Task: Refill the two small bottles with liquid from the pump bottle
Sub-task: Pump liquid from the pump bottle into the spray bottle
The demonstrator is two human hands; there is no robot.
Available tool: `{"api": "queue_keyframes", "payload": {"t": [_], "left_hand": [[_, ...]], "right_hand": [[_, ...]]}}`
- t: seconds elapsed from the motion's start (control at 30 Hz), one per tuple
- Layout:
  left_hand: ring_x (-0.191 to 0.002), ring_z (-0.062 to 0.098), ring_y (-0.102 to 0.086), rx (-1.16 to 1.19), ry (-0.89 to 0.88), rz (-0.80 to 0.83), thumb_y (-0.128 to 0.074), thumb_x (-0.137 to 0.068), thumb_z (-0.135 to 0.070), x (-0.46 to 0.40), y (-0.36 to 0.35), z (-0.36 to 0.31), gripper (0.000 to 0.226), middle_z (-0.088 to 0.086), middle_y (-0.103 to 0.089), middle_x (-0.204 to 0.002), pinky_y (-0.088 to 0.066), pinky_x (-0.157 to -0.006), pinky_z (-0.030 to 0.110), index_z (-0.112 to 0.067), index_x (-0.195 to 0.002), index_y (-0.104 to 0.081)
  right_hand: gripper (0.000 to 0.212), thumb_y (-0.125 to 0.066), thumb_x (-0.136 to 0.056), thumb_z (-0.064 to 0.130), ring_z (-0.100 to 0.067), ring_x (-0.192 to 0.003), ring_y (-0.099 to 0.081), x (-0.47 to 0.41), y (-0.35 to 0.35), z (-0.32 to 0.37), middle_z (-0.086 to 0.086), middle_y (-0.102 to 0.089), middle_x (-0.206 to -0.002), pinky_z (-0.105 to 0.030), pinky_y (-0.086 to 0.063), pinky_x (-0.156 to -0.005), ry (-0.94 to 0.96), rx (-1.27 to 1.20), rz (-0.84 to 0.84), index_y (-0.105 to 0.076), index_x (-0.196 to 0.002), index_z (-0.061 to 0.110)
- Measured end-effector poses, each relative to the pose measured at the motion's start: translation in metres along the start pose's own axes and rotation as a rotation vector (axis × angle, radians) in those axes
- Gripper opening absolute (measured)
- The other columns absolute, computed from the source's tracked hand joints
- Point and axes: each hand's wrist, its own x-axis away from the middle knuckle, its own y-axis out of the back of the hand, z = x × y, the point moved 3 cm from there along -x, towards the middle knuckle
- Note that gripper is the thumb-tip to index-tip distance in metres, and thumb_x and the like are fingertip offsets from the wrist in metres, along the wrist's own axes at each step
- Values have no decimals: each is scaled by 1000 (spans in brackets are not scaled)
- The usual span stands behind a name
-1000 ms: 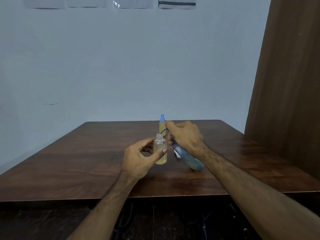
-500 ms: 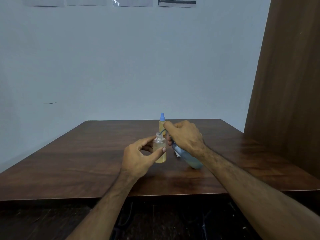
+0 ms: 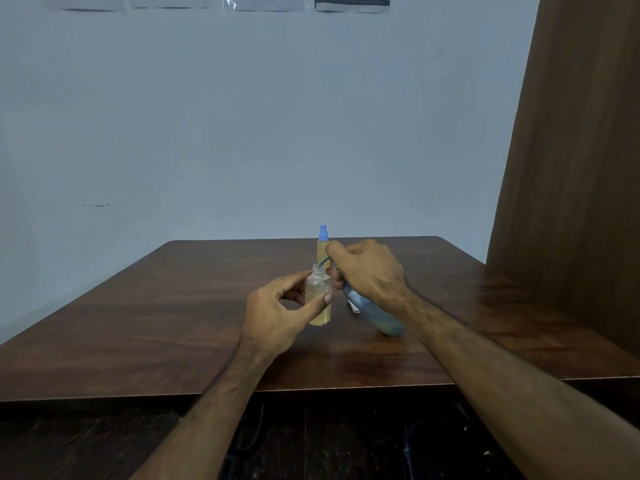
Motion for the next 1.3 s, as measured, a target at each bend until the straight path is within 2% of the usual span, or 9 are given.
{"api": "queue_keyframes", "payload": {"t": [0.07,0.13,0.3,0.57,0.8,1.03,1.17,1.3], "left_hand": [[-79,6,-71,-8,-8,-4,-90,-73,-31,0,0,-2,46,-20,-74,-88,-54,-73,12,-53,-104,-64],[-79,5,-71,-9,-4,-8,-90,-73,-31,0,0,-3,46,-17,-75,-89,-54,-73,12,-52,-105,-64],[-78,8,-71,-8,28,-4,-90,-73,-31,0,-1,1,42,-10,-76,-93,-56,-74,16,-28,-112,-74],[-81,6,-70,-15,26,9,-89,-74,-31,1,0,0,46,-13,-75,-94,-54,-74,13,-36,-114,-68],[-80,8,-72,17,62,-3,-90,-72,-35,1,-2,7,51,-10,-77,-95,-57,-77,18,-24,-119,-74],[-79,4,-72,57,66,-25,-90,-72,-33,-1,-1,1,48,-14,-76,-91,-53,-74,11,-44,-111,-66],[-80,2,-71,41,63,-20,-90,-71,-34,0,-2,0,50,-13,-75,-93,-52,-74,8,-36,-116,-67],[-81,3,-71,46,68,-16,-89,-71,-37,0,-1,2,52,-14,-75,-94,-51,-73,8,-31,-119,-68]], "right_hand": [[52,-42,-79,59,-3,-67,-72,0,0,0,16,-75,-61,-34,-58,-81,5,-18,-9,-73,-54,26],[54,-40,-79,59,-3,-66,-72,0,0,0,16,-75,-61,-34,-57,-79,4,-24,-9,-73,-55,25],[63,-38,-80,69,-6,-71,-73,-1,0,1,16,-76,-63,-36,-56,-81,-3,-6,21,-75,-57,23],[50,-45,-84,55,-2,-66,-71,-3,1,0,16,-76,-63,-32,-54,-73,-1,-23,22,-74,-56,24],[66,-36,-80,72,-8,-74,-72,-2,2,2,14,-77,-66,-41,-57,-87,-24,-14,67,-74,-55,24],[63,-36,-78,68,-7,-72,-73,-1,3,3,12,-78,-66,-42,-59,-92,-18,-48,84,-76,-55,25],[52,-41,-78,61,-6,-70,-74,0,2,3,14,-77,-64,-38,-61,-88,-10,-54,62,-75,-54,30],[51,-41,-78,60,-5,-69,-74,0,2,2,14,-77,-64,-38,-61,-87,-2,-65,53,-76,-57,30]]}}
